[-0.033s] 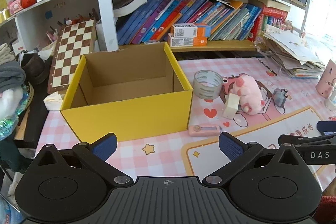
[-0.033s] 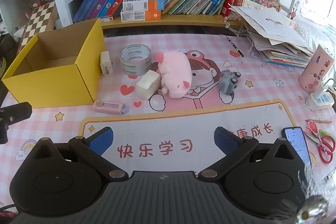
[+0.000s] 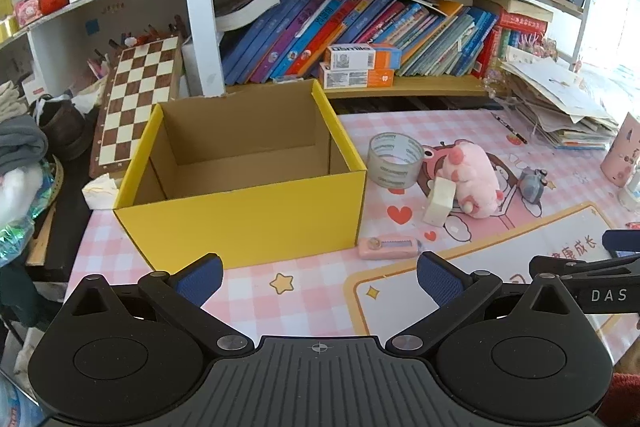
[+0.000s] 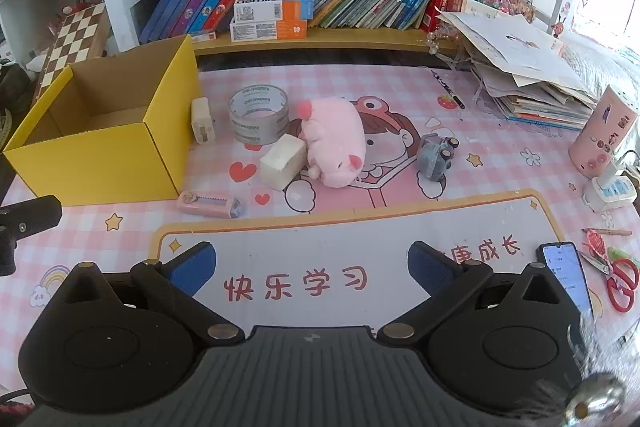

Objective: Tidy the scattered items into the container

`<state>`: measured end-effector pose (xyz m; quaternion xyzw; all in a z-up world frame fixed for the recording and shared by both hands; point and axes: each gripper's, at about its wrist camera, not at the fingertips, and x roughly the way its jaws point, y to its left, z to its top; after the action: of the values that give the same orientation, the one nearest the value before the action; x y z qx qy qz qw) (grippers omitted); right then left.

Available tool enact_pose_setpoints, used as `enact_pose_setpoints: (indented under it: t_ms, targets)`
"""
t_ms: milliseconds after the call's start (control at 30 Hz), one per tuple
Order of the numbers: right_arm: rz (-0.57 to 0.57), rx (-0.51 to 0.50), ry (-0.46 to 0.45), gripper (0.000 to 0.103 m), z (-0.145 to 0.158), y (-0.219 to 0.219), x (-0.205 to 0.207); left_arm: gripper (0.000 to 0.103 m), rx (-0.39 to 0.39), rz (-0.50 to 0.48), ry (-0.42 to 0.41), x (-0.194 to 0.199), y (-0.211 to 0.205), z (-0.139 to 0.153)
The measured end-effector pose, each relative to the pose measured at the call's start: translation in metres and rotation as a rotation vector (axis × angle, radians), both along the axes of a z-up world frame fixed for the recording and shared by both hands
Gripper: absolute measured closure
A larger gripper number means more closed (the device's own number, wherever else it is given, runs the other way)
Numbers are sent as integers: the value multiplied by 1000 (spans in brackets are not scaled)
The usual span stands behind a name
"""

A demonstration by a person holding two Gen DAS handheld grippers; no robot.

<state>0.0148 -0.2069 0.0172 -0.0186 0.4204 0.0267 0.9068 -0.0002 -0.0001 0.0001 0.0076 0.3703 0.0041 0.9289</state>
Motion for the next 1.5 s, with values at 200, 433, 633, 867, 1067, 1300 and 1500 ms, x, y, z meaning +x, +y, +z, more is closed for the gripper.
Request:
enact_pose_setpoints:
  t_ms: [200,433,633,867,1067,1300,1500]
  targets:
    - [-2,-4,-6,0,0,1,-1,0,-9,6,-1,-1,-2,-3]
    - [-1,-1,-3,0,1,2,1,0,-24,10,17,-1,3,-2]
    - [0,-1,-1,0,1,1,-2,0,-24,13,23,0,5,-2]
    - [-2,4,1,0,0,0,-2,0,-23,16,23,0,3,-2]
    - [0,6,5,0,1,0,-2,0,-25,24,27,-1,4,-3]
    - [-1,8,5,0,1,0,-3,0,-26,31,27,-1,5,-3]
    - [-1,8,5,0,1,1,-3,0,-24,29,30,0,5,-2]
